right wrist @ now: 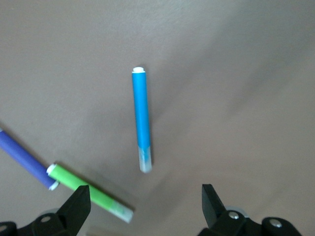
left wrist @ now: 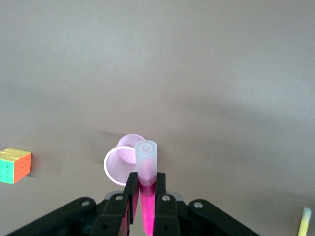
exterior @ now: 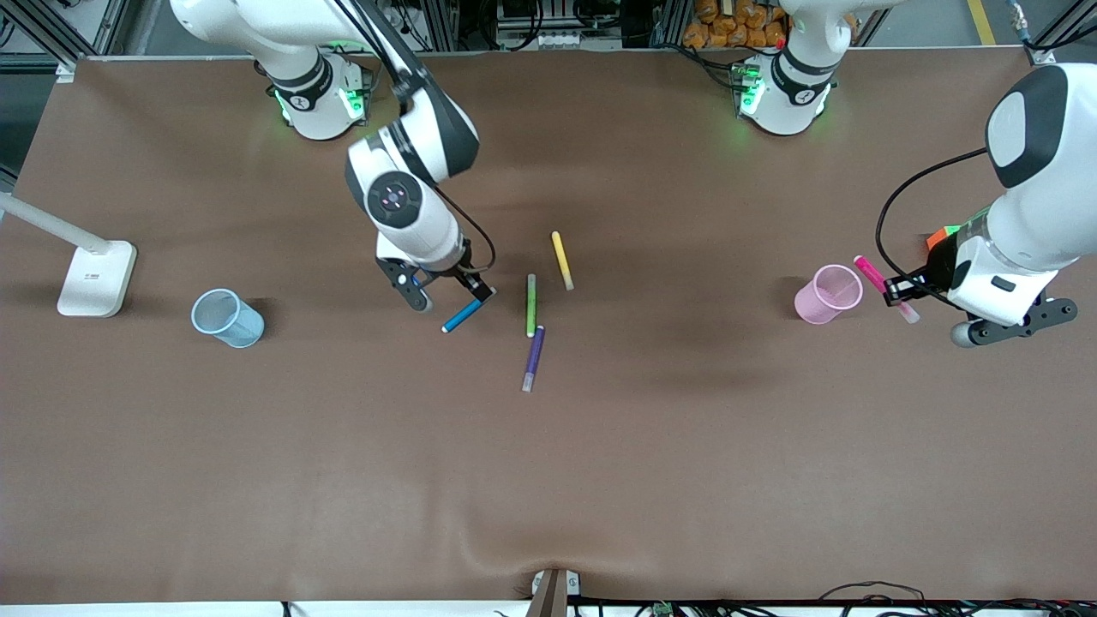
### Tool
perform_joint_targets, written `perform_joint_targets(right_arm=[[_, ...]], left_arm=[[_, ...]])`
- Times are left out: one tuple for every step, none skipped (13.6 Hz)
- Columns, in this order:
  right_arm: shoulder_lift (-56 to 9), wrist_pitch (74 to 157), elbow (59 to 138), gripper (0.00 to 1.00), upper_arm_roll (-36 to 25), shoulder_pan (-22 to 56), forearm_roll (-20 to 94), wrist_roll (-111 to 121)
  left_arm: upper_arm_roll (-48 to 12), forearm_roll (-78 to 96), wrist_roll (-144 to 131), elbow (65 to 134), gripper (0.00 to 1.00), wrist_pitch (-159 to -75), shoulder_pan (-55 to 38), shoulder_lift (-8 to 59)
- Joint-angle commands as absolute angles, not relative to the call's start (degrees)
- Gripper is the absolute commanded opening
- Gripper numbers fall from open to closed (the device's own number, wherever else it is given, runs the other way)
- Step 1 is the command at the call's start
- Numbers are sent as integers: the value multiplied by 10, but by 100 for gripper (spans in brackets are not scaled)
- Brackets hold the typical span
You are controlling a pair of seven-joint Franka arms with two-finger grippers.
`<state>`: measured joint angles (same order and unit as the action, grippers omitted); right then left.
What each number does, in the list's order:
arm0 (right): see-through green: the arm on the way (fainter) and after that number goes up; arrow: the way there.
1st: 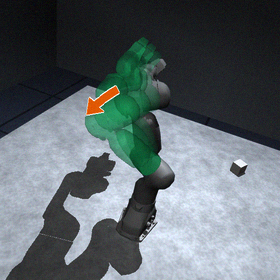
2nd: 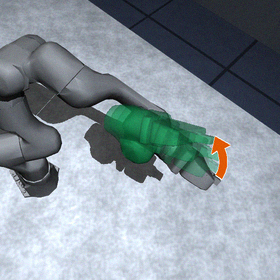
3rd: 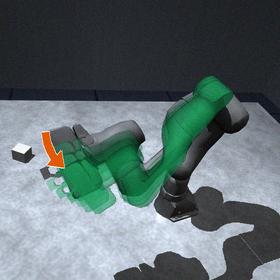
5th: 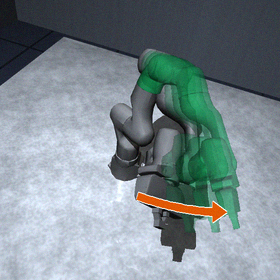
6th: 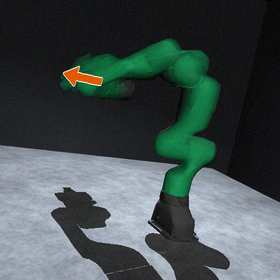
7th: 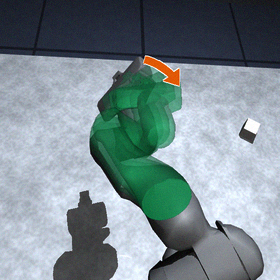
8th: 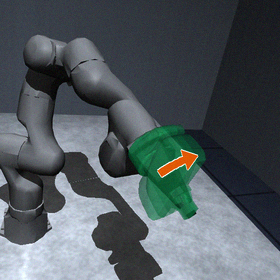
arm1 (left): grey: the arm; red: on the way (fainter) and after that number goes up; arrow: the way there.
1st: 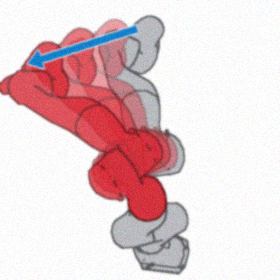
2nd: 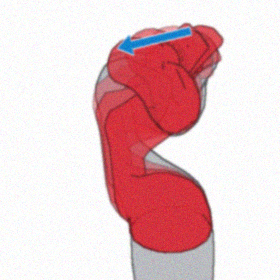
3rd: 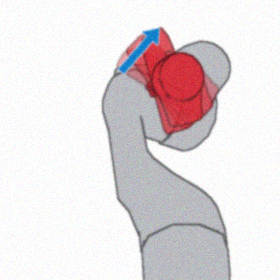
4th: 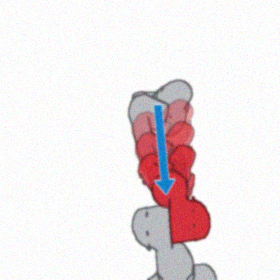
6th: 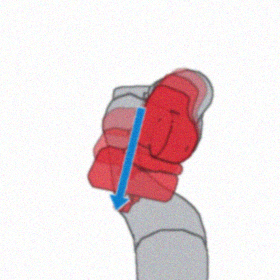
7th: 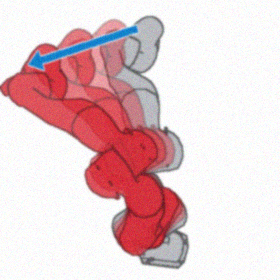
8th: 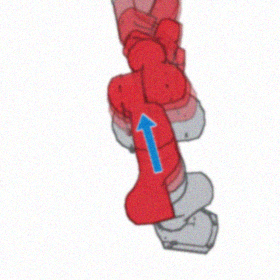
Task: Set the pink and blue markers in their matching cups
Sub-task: 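Lift the pink marker while the right gripper grasps the blue marker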
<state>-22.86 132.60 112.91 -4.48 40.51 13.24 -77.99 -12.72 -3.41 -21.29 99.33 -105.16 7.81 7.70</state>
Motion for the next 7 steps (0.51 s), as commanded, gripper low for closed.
perform_joint_targets(right_arm=[[-273,1368,1123,100,-53,420,133,-801],[-281,1375,1122,100,-53,426,133,-802],[-283,1380,1121,93,-53,428,133,-802],[-289,1389,1121,83,-53,434,133,-808],[-299,1397,1121,81,-54,439,133,-813],[-304,1401,1121,78,-54,439,132,-813],[-305,1401,1121,72,-54,439,132,-813]], left_arm=[[-134,-43,-208,1074,0,-1118,104,29],[-135,-43,-208,1096,0,-1144,110,20],[-136,-43,-209,1108,0,-1160,116,17],[-136,-42,-210,1117,0,-1171,116,16],[-136,-42,-210,1127,0,-1186,116,15],[-136,-42,-210,1142,0,-1208,119,11],[-136,-42,-210,1164,0,-1238,126,4]])
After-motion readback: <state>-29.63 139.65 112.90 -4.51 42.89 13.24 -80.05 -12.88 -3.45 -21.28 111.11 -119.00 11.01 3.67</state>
